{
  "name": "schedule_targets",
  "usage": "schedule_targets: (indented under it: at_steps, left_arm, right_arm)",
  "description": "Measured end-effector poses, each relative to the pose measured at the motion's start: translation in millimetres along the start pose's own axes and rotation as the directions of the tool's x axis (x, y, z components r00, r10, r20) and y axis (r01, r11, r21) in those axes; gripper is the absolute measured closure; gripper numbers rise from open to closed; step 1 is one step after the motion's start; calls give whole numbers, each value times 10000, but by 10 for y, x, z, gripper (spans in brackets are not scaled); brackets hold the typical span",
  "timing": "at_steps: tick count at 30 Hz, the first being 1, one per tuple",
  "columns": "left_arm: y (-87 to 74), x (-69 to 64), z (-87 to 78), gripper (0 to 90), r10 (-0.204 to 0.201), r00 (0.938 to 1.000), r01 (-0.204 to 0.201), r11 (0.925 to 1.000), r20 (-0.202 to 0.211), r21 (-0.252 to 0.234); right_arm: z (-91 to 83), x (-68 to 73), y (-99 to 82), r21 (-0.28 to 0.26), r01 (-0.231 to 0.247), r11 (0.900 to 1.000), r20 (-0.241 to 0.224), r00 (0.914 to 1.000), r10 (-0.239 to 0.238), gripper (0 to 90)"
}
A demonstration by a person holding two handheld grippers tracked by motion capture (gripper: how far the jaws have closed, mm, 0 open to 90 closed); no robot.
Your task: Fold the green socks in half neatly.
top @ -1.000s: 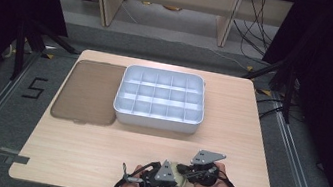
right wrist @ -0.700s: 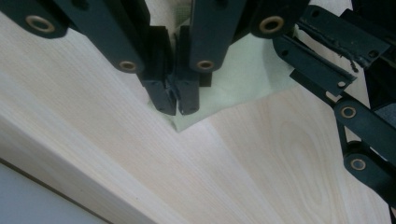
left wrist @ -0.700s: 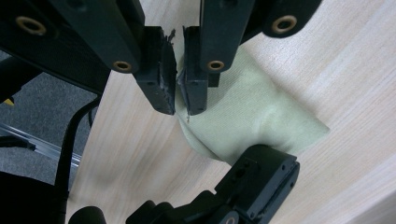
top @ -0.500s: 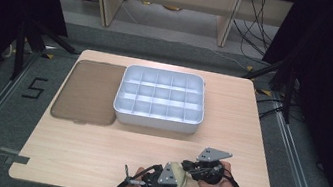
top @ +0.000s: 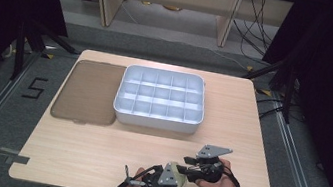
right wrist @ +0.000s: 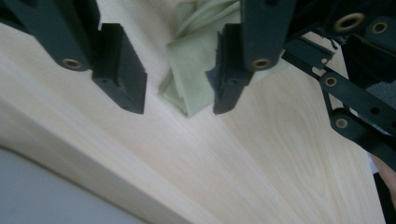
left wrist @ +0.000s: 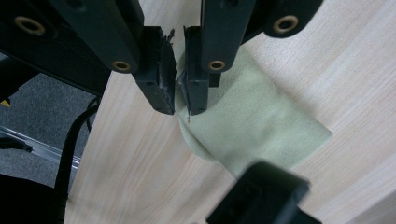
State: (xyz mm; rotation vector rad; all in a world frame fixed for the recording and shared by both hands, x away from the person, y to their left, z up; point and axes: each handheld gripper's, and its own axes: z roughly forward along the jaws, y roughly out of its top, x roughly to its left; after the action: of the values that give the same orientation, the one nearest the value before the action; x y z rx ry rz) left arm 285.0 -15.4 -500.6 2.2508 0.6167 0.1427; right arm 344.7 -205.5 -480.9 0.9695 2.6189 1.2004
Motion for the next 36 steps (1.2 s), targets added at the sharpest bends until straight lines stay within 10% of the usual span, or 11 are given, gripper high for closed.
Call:
schedule_targets:
  at_steps: [14, 24, 29, 36]
  left_arm:
    - [-3, 10, -12, 799, 313, 9995, -314, 9995, 52, 92]
    - [-43, 51, -146, 681, 71, 9995, -60, 9993, 292, -370]
    - [-216, 187, -473, 565, -730, 9958, 777, 9930, 549, -887]
    - [-515, 417, -742, 475, -2031, 9792, 2020, 9739, 0, -1036]
  right_arm:
    - [247, -16, -35, 1310, -690, 9890, -339, 9967, 740, 420]
    - [260, -18, -43, 1355, -919, 9865, -738, 9920, 1025, 607]
    - [256, -47, -89, 1139, -1649, 9797, -1153, 9773, 1779, 676]
    - [256, -64, -101, 939, -1558, 9833, -1091, 9801, 1657, 704]
